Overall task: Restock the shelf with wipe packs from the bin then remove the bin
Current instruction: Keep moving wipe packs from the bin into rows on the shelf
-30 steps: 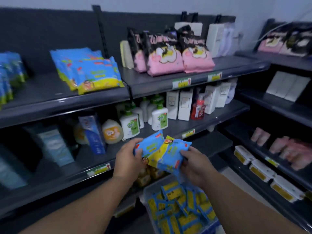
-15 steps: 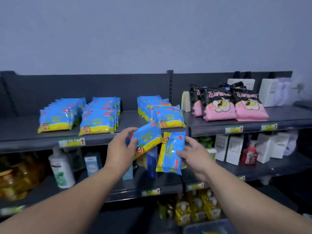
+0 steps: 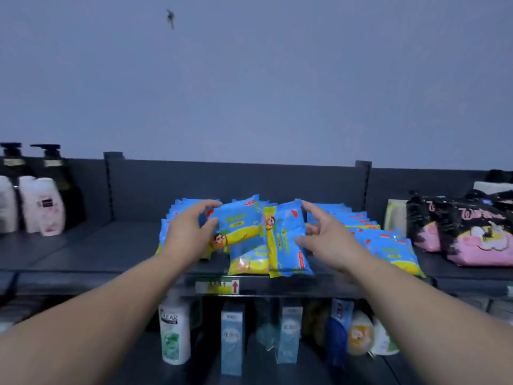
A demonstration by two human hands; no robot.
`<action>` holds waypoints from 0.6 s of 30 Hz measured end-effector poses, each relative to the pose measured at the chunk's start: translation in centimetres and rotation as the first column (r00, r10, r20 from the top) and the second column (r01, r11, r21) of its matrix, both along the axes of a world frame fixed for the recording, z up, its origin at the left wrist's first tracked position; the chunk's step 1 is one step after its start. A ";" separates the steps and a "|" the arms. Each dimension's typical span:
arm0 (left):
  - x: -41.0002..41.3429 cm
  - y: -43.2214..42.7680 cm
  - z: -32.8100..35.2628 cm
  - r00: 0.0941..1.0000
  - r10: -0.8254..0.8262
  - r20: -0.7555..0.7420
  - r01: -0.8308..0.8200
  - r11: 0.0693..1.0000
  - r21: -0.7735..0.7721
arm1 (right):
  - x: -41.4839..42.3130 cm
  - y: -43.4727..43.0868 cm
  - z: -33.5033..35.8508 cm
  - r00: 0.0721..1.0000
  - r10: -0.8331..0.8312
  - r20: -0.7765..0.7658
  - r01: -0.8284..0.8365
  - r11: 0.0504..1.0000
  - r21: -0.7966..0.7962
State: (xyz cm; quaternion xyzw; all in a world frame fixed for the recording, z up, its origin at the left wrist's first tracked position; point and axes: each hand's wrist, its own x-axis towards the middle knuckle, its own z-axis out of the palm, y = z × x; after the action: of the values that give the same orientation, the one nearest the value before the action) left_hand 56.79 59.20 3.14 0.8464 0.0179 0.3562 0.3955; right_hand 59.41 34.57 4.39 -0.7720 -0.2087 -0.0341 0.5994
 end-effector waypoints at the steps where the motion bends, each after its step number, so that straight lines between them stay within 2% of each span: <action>1: 0.5 2.0 0.1 1.000 0.004 -0.019 -0.004 1.000 0.001 | 0.6 1.7 0.5 0.999 0.002 0.034 -0.001 0.999 -0.044; 6: 3.0 11.0 -1.2 0.985 -0.050 -0.163 0.054 0.998 0.018 | 3.6 9.4 1.2 0.993 0.062 0.096 -0.036 0.969 -0.245; 11: 5.1 17.1 -3.1 0.907 -0.227 -0.356 0.202 0.974 -0.107 | 5.6 15.5 1.3 0.979 0.169 0.113 -0.109 0.905 -0.412; 16: 6.5 19.4 -4.1 0.868 -0.328 -0.372 0.276 0.943 -0.187 | 7.0 19.7 0.8 0.955 0.279 0.101 -0.164 0.778 -0.606; 18: 6.8 19.4 -4.1 0.886 -0.298 -0.356 0.250 0.952 -0.175 | 7.6 20.6 0.5 0.952 0.293 0.091 -0.162 0.734 -0.660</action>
State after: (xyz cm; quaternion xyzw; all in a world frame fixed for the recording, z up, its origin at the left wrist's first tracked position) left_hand 63.61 78.65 -0.97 0.8667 -0.0037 0.1250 0.4829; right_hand 67.05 55.19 4.88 -0.8922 -0.3567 0.0406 0.2742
